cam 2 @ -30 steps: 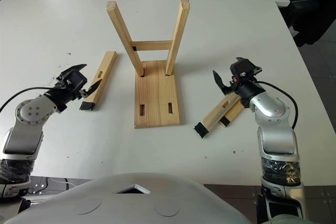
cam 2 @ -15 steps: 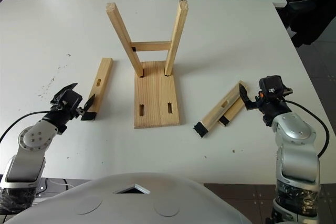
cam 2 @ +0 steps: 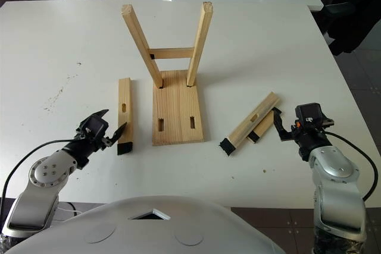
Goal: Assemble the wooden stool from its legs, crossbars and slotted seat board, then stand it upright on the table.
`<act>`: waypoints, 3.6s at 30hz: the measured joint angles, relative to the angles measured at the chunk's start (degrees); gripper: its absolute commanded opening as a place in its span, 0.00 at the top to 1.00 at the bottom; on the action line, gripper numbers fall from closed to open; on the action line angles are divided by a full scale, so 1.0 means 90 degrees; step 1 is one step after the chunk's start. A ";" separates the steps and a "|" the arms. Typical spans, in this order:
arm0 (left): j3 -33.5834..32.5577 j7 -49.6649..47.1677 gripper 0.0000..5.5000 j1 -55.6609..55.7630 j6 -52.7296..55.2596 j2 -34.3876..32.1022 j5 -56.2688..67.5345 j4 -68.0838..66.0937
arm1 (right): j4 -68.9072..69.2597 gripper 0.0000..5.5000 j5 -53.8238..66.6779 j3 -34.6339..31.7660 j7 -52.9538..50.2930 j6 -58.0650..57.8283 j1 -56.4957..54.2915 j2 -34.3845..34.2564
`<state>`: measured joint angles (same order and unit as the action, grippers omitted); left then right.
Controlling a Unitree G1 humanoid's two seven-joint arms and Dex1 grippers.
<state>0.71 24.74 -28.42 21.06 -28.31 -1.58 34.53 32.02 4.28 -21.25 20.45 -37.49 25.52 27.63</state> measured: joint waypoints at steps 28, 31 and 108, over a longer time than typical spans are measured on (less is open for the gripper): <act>0.0466 0.0084 0.37 0.0463 0.0275 -0.0181 -0.0280 0.0331 | 0.1290 0.19 0.1470 0.0351 0.0212 -0.2172 0.0775 -0.0199; 0.0452 0.0084 0.37 0.0462 0.0191 -0.0237 -0.0281 0.0222 | 0.1335 0.19 0.1456 0.0490 0.0227 -0.2122 0.0847 -0.0116; 0.0751 0.0242 0.37 0.1104 -0.0497 -0.0301 -0.0474 -0.0817 | -0.1202 0.32 0.0776 0.0389 -0.1356 -0.0017 -0.0632 -0.1243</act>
<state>7.47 26.91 -18.48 16.58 -31.02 -5.85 27.17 21.21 11.26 -17.75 8.24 -37.64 19.83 16.44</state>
